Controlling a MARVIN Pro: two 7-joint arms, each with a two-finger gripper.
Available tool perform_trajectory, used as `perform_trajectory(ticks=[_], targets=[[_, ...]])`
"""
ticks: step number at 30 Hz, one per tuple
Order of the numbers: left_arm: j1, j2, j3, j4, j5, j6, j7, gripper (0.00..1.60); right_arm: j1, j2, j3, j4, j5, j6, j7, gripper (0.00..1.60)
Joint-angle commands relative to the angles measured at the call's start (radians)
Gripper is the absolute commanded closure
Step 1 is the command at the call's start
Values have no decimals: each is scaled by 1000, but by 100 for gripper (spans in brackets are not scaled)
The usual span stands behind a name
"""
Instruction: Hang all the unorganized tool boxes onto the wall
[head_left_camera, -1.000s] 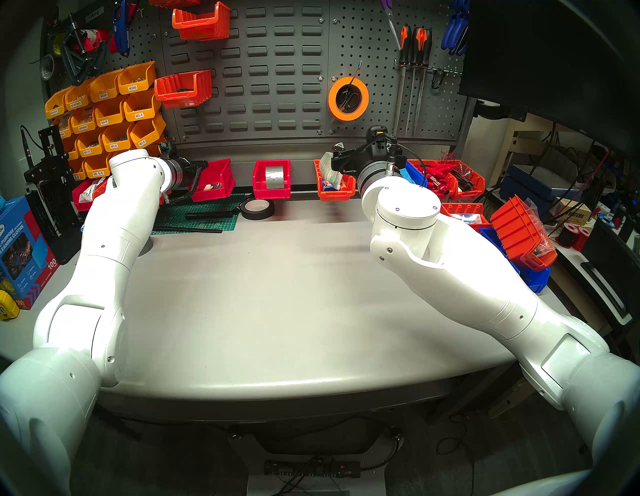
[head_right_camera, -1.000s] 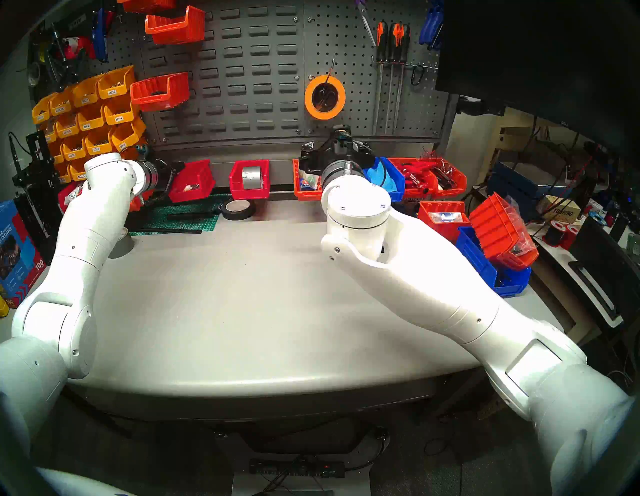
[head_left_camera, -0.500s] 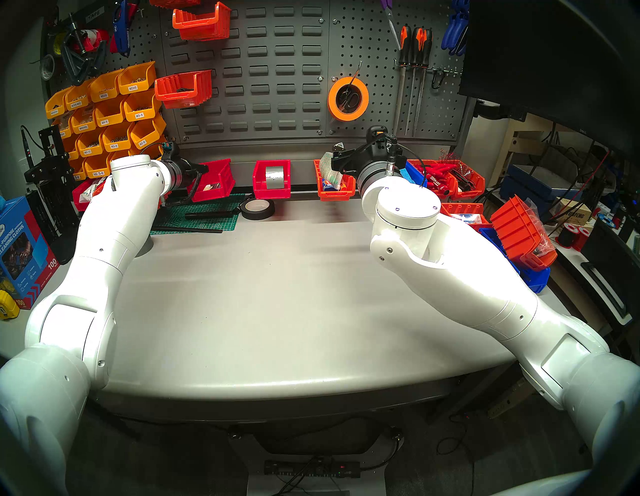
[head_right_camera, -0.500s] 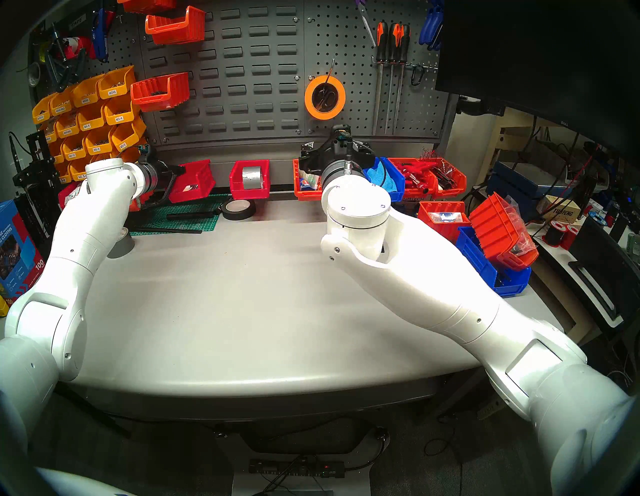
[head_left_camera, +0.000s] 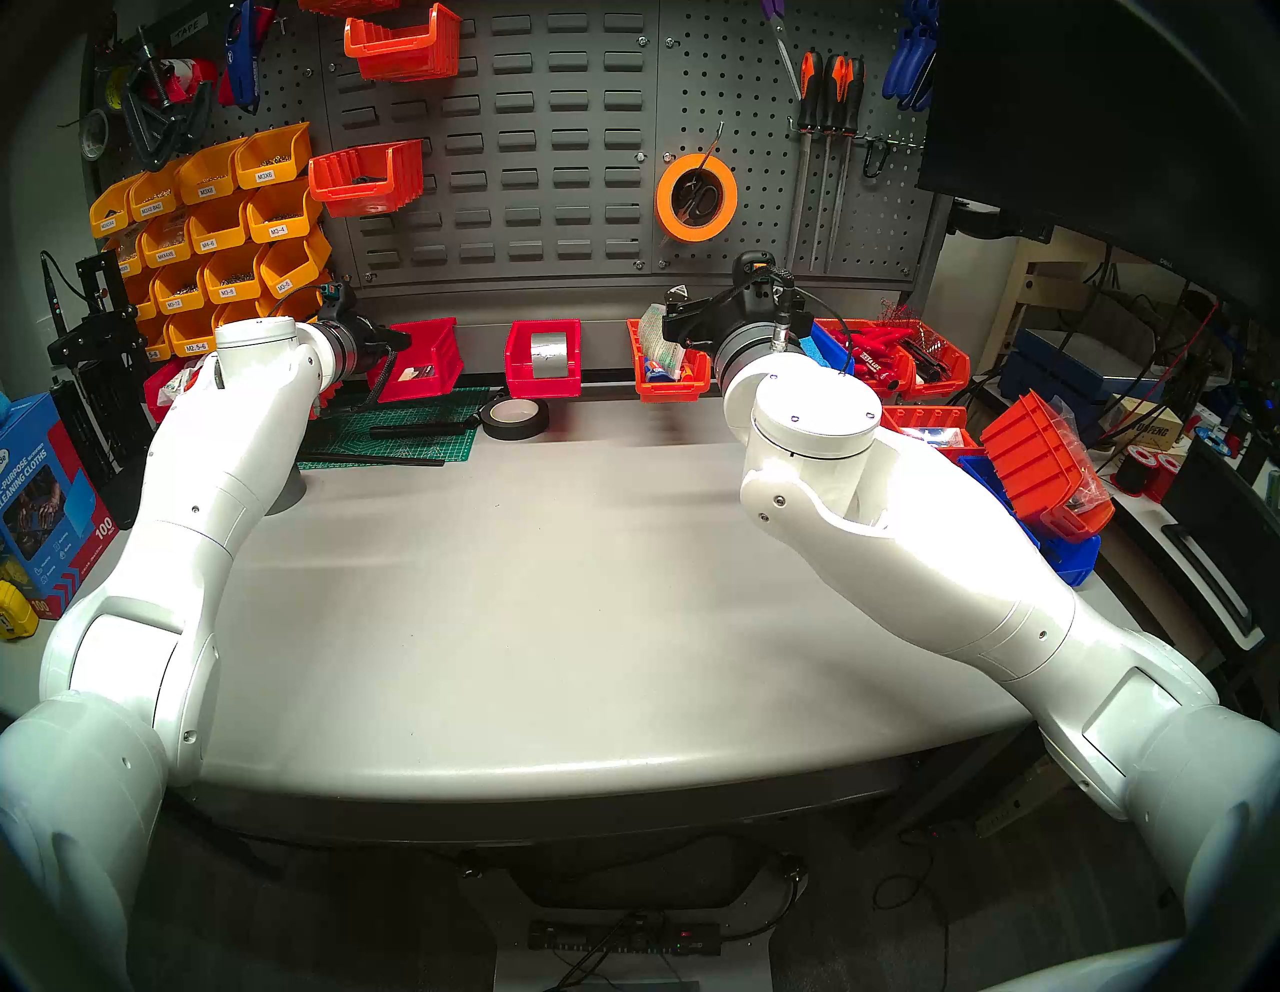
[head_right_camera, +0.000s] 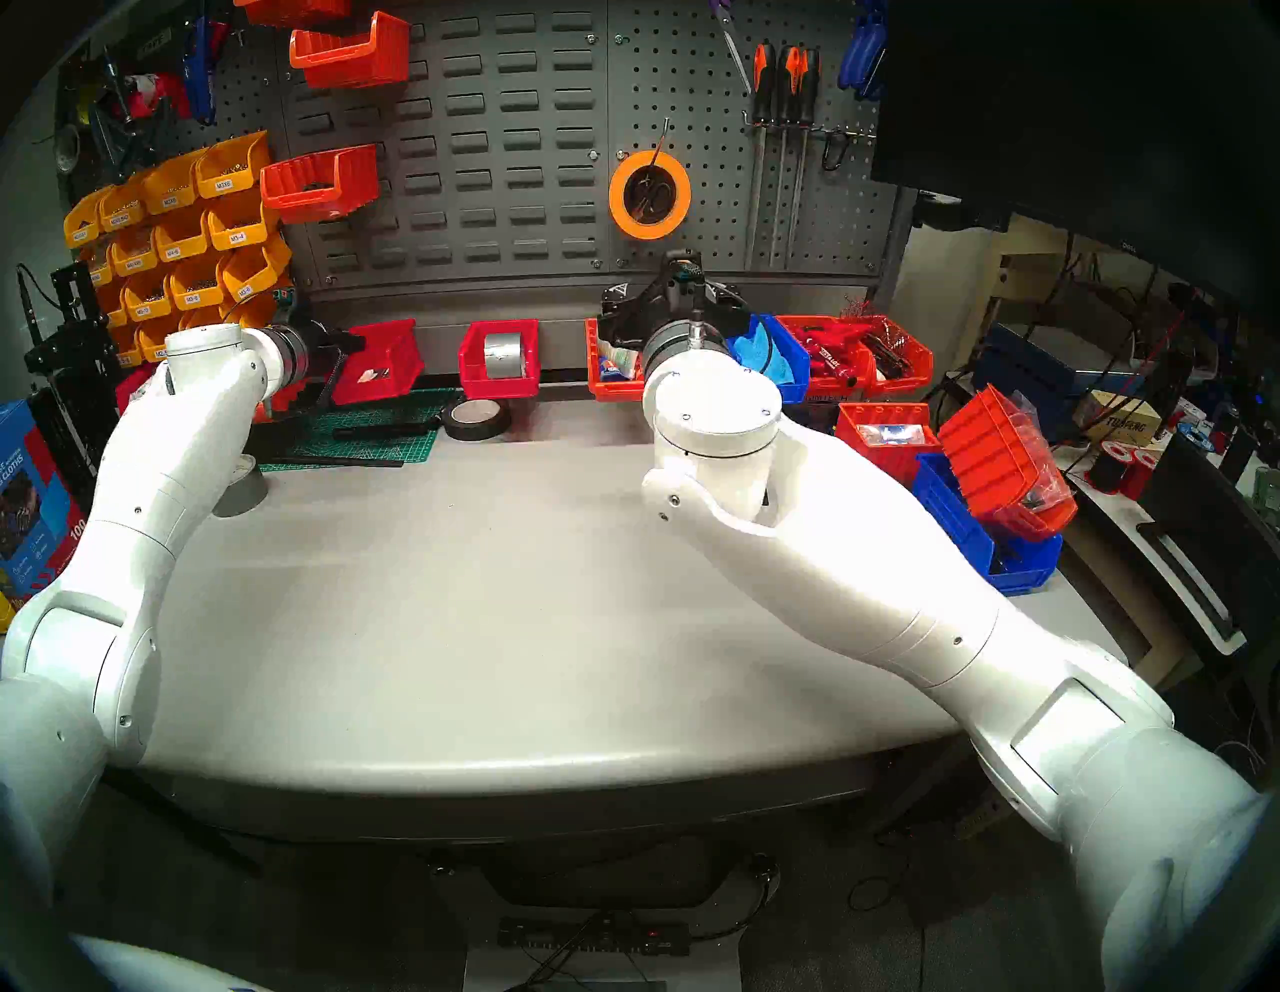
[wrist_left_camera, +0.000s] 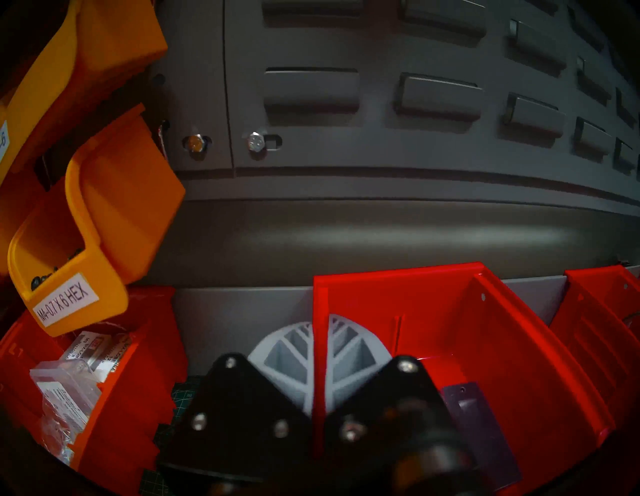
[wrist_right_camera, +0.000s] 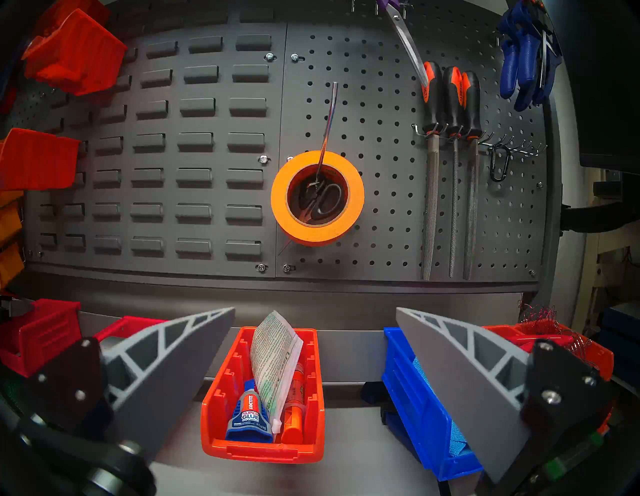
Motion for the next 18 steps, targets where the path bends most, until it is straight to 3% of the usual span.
perform_trajectory(ticks=[1, 18], targets=[[-33, 42, -24, -61, 9, -39, -14, 160, 14, -2, 4, -8, -5, 1, 1, 0], [5, -6, -60, -66, -35, 11, 10, 160, 15, -2, 4, -8, -6, 2, 1, 0]])
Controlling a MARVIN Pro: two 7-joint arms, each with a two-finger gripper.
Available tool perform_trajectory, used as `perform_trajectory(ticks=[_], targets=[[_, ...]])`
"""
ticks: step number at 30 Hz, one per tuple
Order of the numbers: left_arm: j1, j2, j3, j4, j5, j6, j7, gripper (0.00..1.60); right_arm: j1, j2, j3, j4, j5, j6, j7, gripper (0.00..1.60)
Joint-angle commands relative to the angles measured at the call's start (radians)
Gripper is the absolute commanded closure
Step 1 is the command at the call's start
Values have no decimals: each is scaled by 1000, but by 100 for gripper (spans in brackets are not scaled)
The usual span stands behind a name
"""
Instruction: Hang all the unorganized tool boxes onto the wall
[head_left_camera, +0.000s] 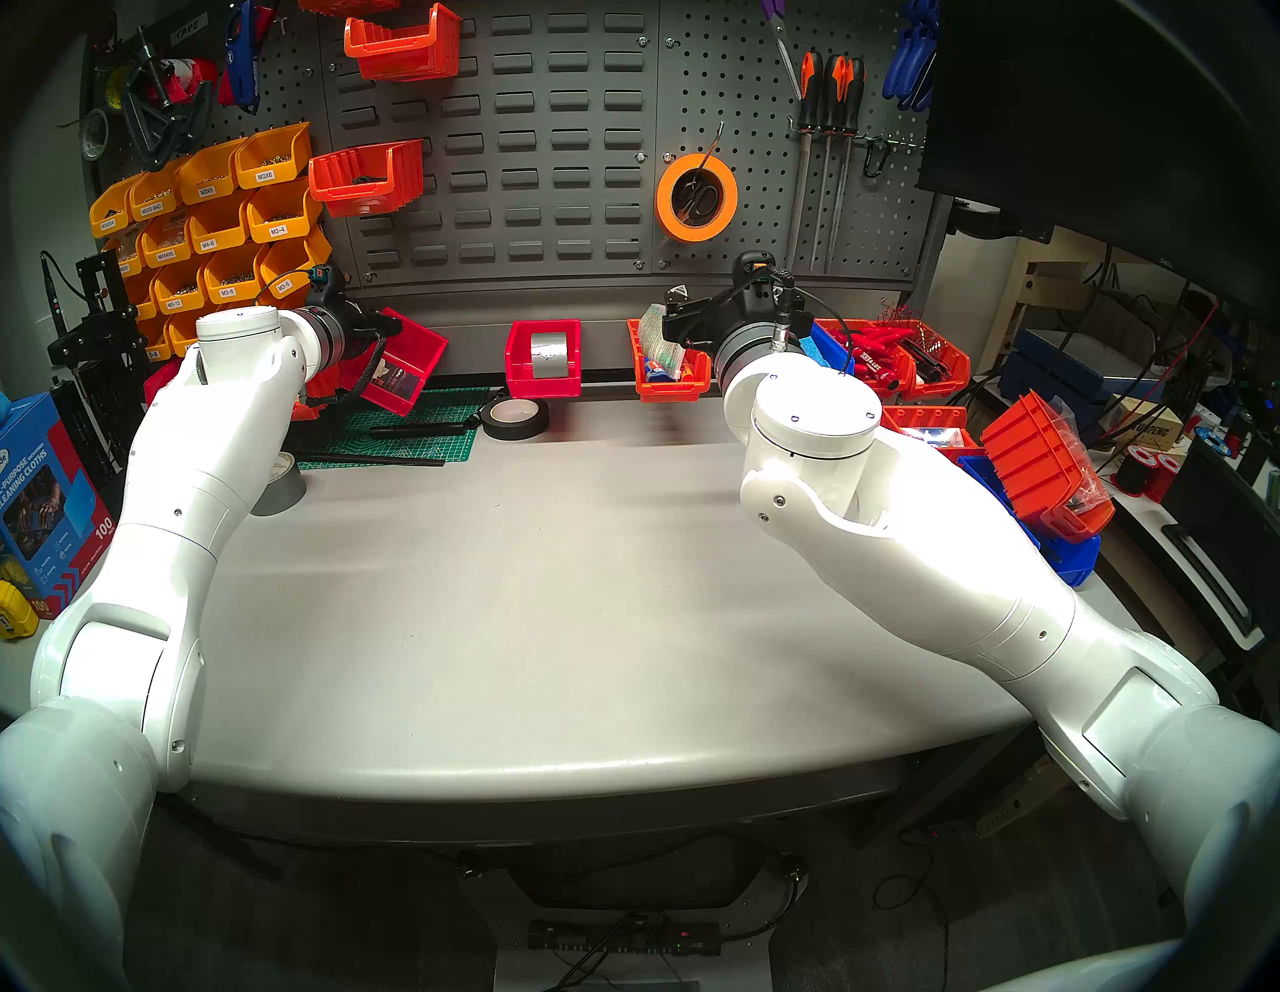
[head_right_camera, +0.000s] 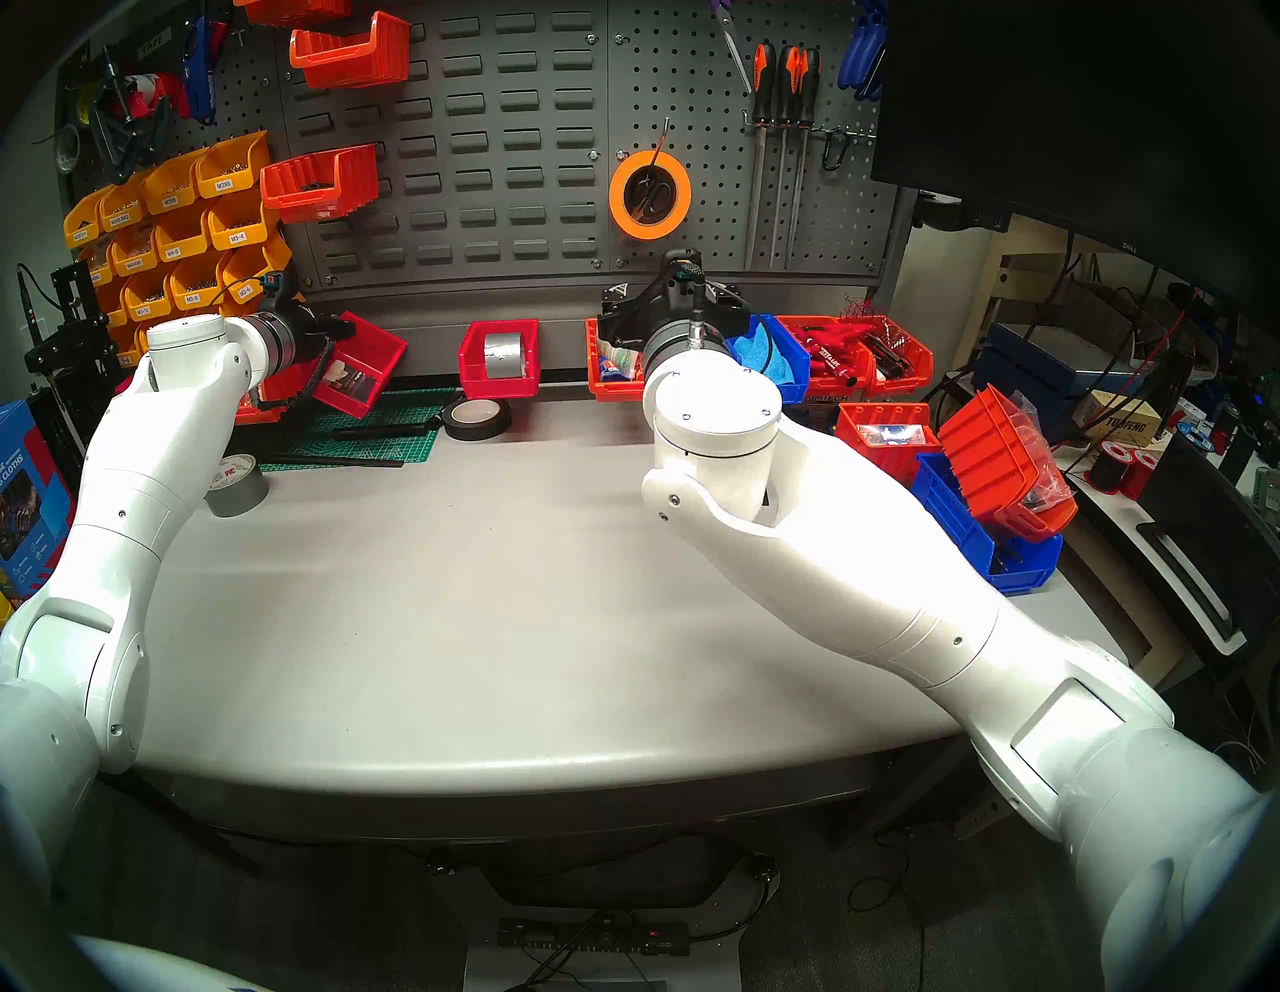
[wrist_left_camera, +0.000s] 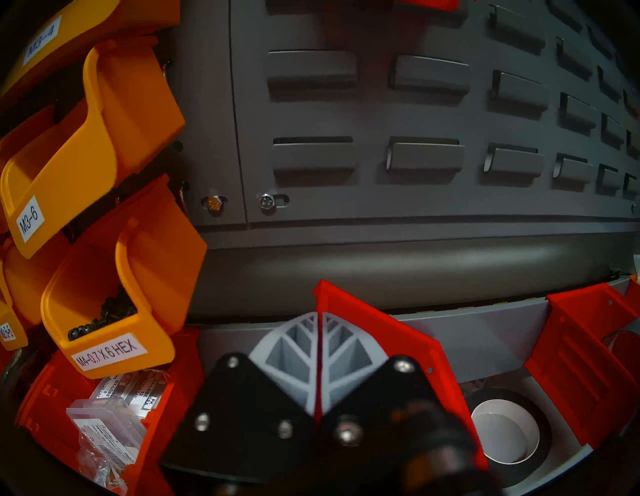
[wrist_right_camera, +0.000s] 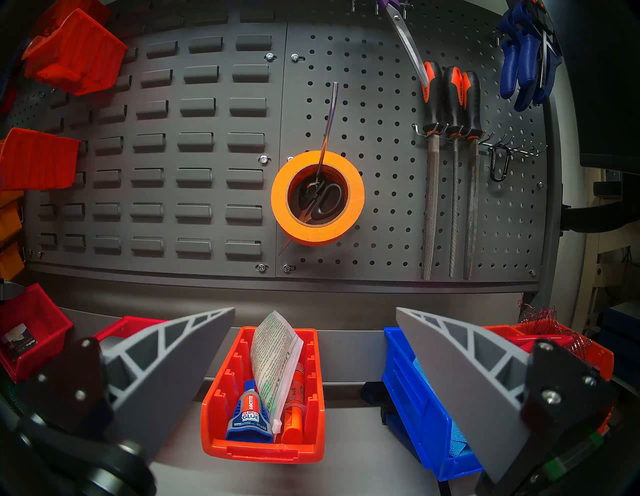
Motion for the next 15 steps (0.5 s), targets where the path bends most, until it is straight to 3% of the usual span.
perform_trajectory(ticks=[1, 15], targets=[[-21, -26, -27, -3, -25, 3, 17, 160, 15, -2, 4, -8, -6, 2, 1, 0], [-50, -96, -121, 18, -137, 44, 67, 160, 15, -2, 4, -8, -6, 2, 1, 0]])
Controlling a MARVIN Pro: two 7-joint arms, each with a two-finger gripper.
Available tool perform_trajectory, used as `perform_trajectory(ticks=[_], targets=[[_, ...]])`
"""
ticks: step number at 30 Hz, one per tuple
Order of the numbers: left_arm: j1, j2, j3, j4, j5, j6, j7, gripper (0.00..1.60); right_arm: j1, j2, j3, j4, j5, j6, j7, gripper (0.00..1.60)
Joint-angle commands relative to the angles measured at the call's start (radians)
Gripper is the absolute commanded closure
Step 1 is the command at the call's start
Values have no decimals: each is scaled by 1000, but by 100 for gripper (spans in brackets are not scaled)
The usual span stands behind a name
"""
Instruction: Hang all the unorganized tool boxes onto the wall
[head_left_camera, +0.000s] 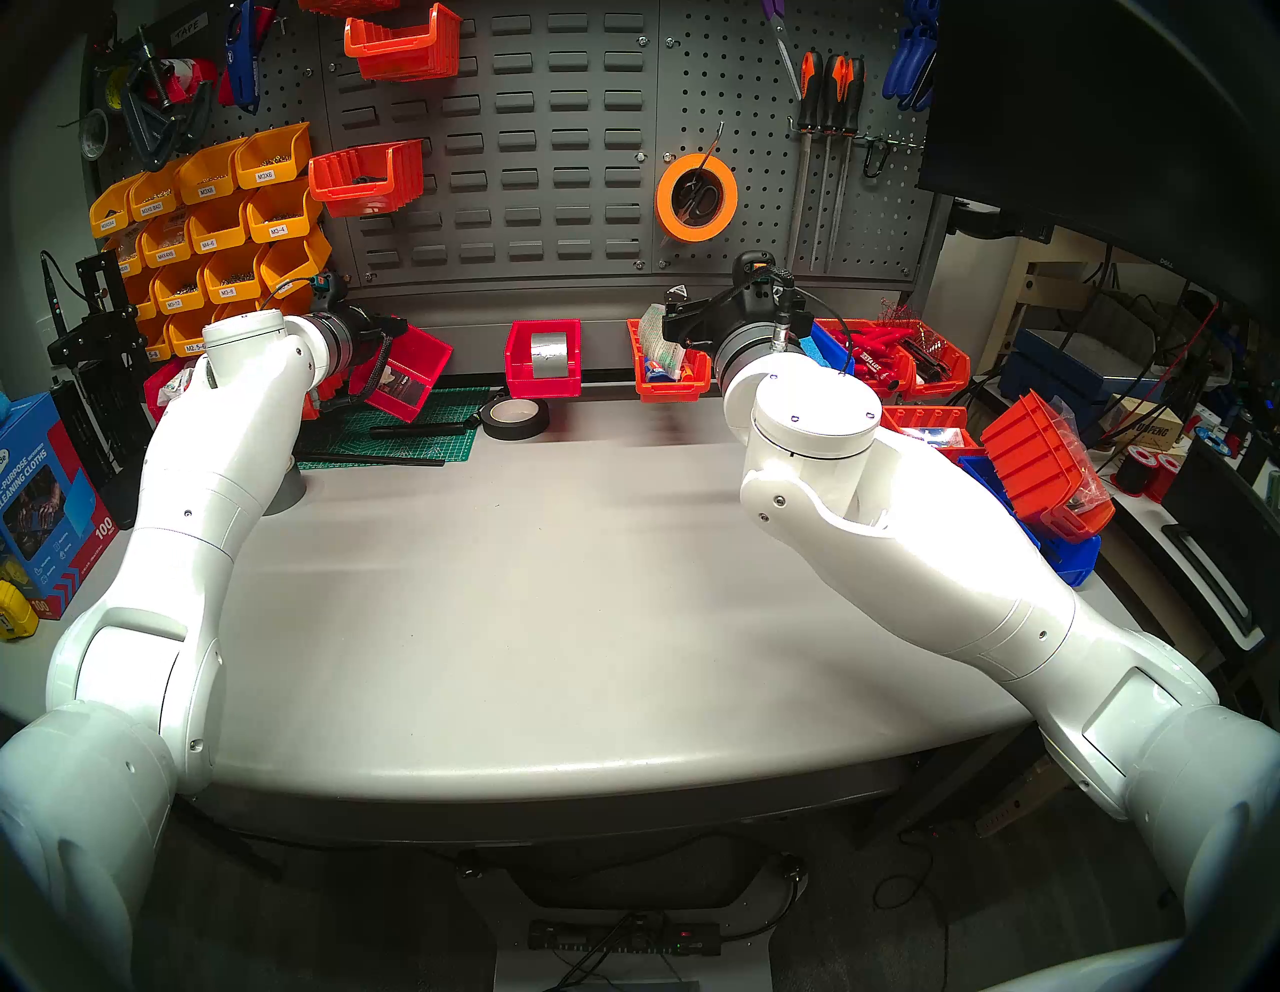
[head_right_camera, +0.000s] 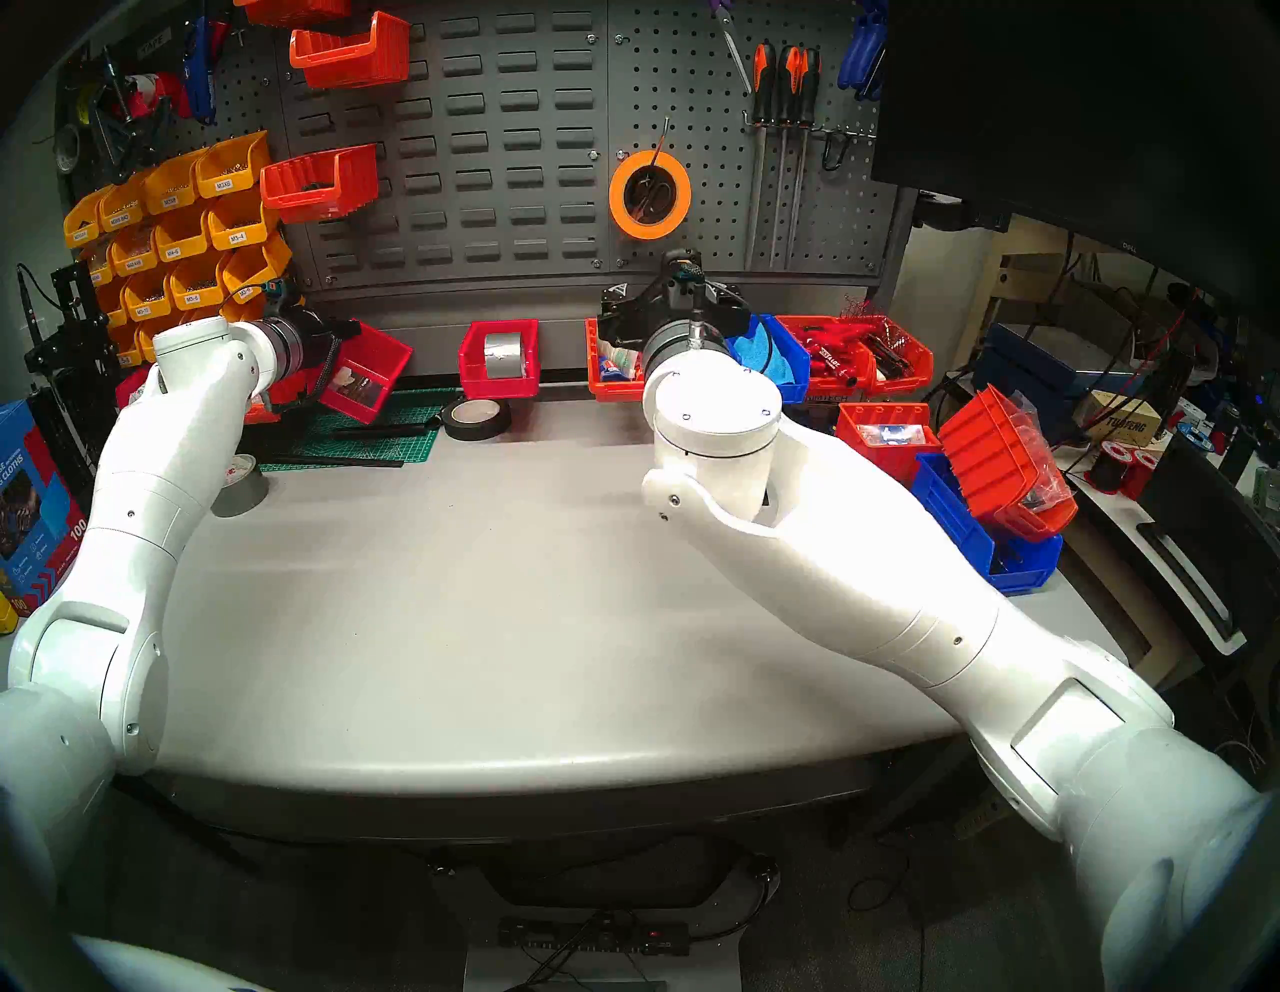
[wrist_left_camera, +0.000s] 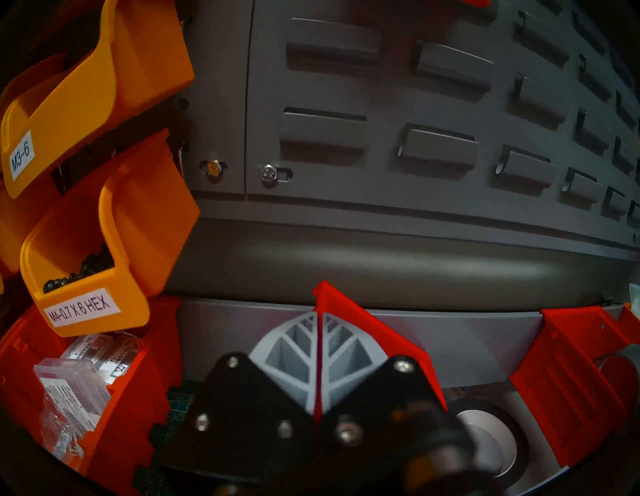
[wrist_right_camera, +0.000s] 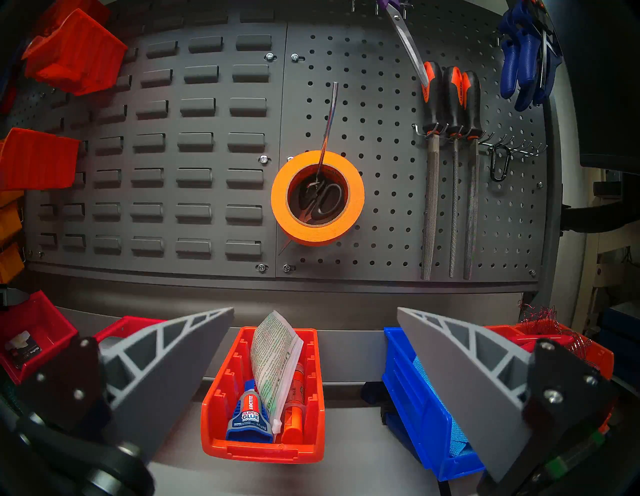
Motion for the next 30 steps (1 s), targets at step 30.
perform_trajectory(ticks=[30], targets=[[85, -19, -148, -175, -151, 98, 17, 160, 15, -2, 4, -8, -6, 2, 1, 0]])
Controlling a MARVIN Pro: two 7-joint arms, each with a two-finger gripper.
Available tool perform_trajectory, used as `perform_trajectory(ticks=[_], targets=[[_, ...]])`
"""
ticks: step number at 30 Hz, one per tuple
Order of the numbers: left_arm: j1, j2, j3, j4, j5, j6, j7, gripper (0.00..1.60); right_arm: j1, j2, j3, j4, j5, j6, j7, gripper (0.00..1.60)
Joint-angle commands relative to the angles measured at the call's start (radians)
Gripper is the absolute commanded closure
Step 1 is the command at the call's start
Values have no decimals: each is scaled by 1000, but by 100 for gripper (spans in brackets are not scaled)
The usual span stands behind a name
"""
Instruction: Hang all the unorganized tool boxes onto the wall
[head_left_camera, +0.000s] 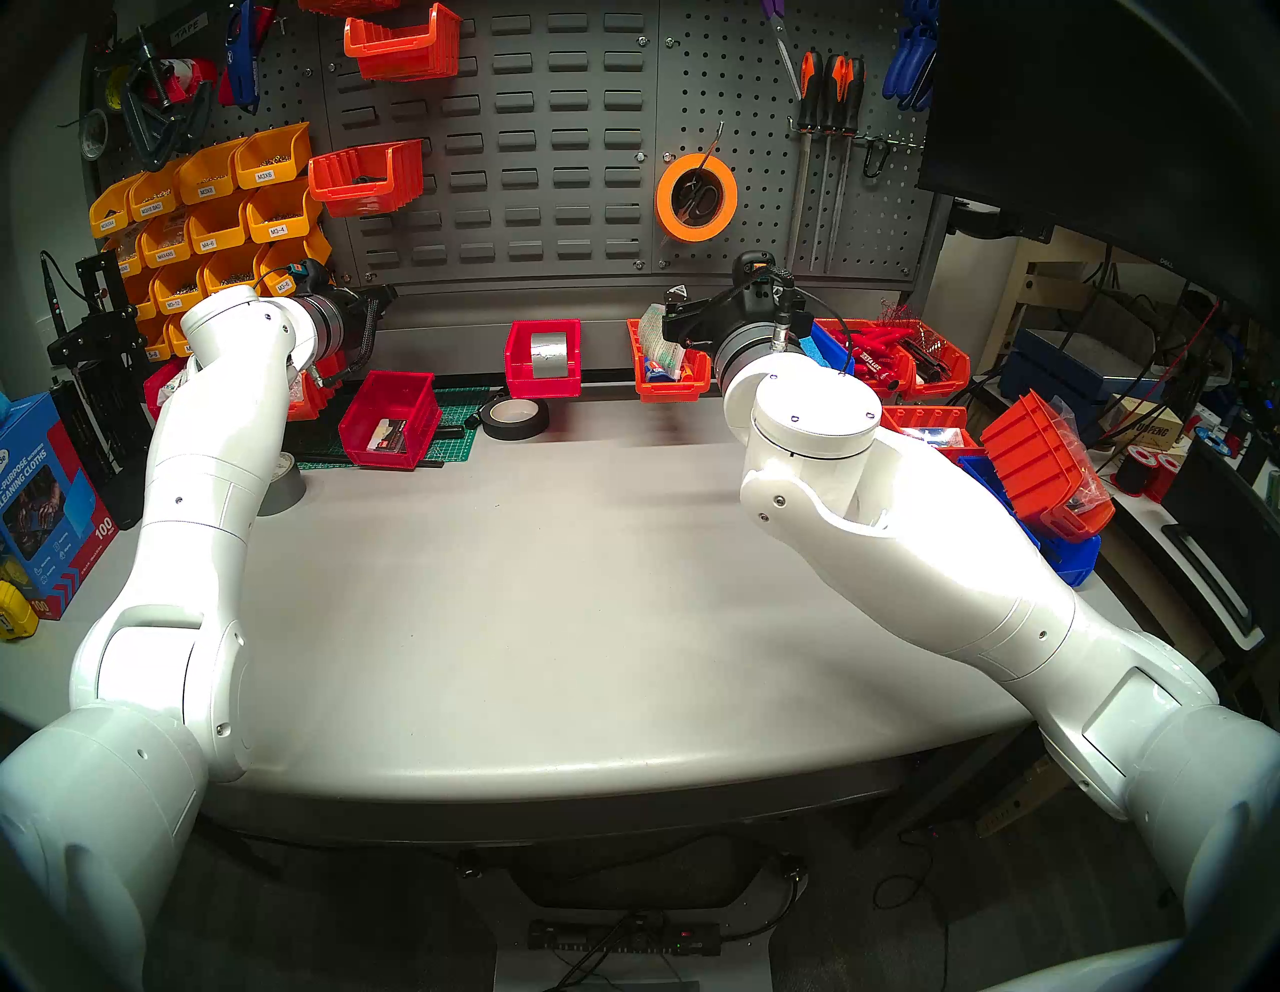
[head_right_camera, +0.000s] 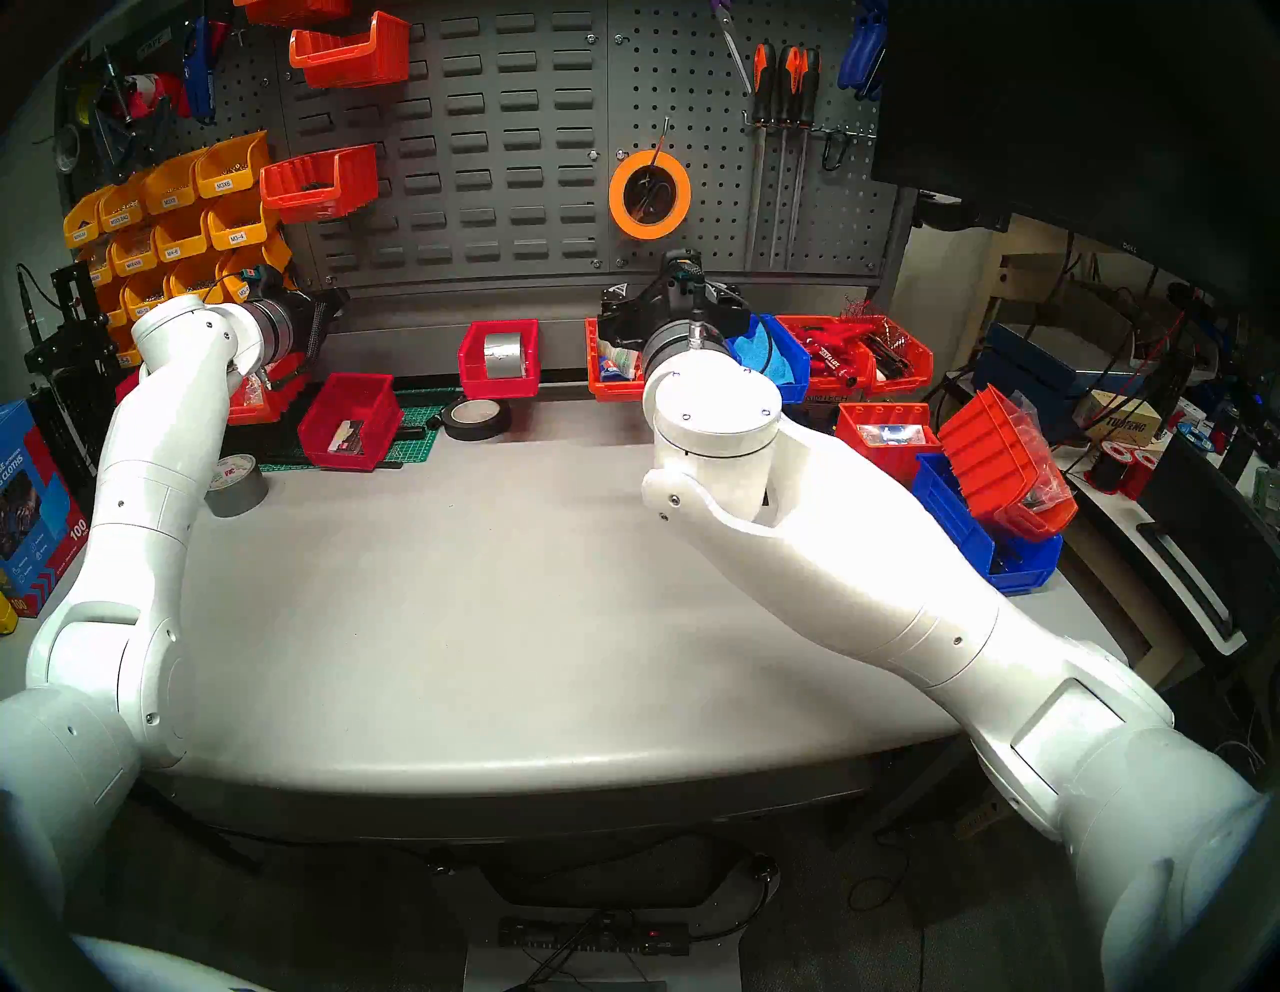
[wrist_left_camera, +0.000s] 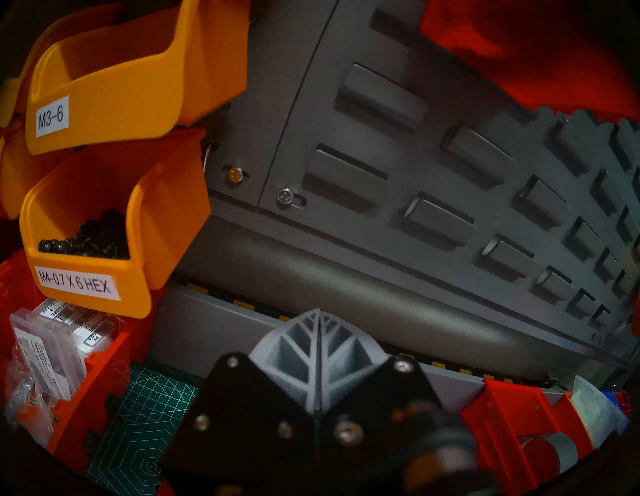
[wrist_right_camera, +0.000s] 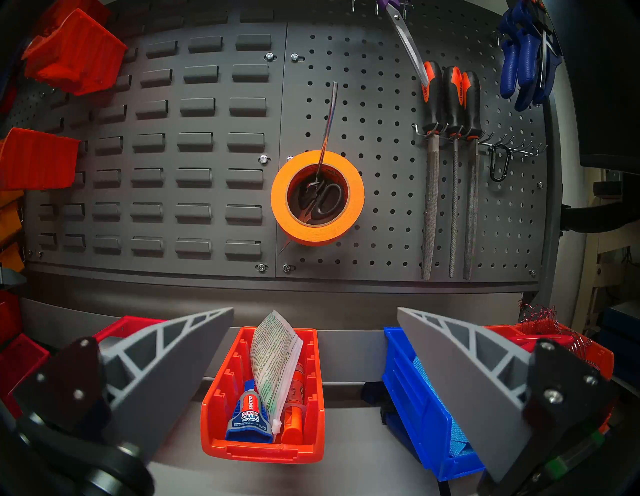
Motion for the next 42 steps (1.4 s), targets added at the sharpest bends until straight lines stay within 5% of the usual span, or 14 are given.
perform_trajectory(ticks=[1, 8, 20, 42], targets=[[98, 48, -10, -124, -11, 21, -52, 160, 15, -2, 4, -8, -6, 2, 1, 0], [201, 76, -33, -211, -7, 60, -35, 160, 14, -3, 4, -8, -5, 1, 1, 0], [372, 138, -5, -299, 126, -83, -56, 160, 13, -3, 5, -7, -4, 0, 1, 0], [703, 104, -133, -486, 193, -325, -72, 160, 15, -2, 4, -8, -6, 1, 1, 0]])
